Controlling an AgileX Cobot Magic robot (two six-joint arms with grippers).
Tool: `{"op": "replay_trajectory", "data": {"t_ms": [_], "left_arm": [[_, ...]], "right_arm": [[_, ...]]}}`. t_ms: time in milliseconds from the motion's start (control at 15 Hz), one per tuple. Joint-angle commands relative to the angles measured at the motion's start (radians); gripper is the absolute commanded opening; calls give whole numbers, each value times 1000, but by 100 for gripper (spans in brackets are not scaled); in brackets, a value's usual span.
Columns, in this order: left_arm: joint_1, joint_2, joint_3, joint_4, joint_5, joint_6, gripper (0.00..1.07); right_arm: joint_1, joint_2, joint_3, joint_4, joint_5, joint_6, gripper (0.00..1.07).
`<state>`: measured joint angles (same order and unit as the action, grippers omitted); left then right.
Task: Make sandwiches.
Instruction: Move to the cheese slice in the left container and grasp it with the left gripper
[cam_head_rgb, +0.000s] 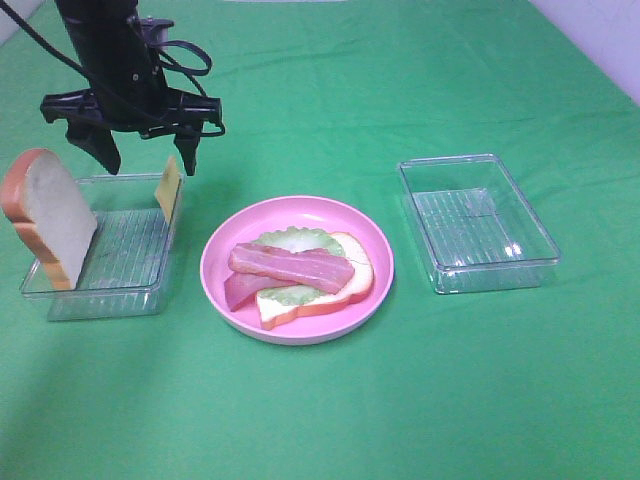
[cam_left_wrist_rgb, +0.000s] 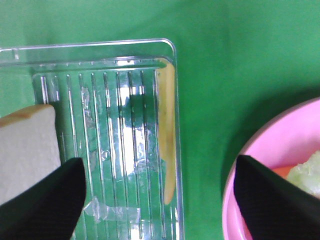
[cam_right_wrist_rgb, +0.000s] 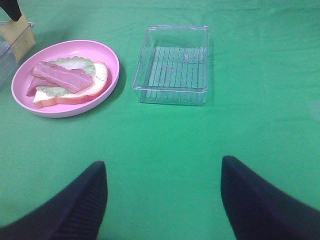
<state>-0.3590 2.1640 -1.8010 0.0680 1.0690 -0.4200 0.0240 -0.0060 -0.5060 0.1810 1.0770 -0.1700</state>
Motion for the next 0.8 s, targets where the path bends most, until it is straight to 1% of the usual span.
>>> {"op": "replay_trajectory", "data": {"t_ms": [67,267,400,533,600,800], "left_arm": [[-1,26,-3,-27,-18,1,78],[-1,39,-3,-36,-31,1,77],[-1,49,-3,-36,-54,0,72],[-1,50,-3,-36,-73,0,72],[-1,66,-3,-40,-62,0,69],[-1,74,-3,-40,-66,0,66]], "right_arm": [[1,-16,1,2,-11,-12,63],[1,-16,1,2,-11,-12,63],[1,-16,1,2,-11,-12,63],[1,-16,1,2,-11,-12,63],[1,-16,1,2,-11,-12,63],[1,-16,1,2,-11,-12,63]]}}
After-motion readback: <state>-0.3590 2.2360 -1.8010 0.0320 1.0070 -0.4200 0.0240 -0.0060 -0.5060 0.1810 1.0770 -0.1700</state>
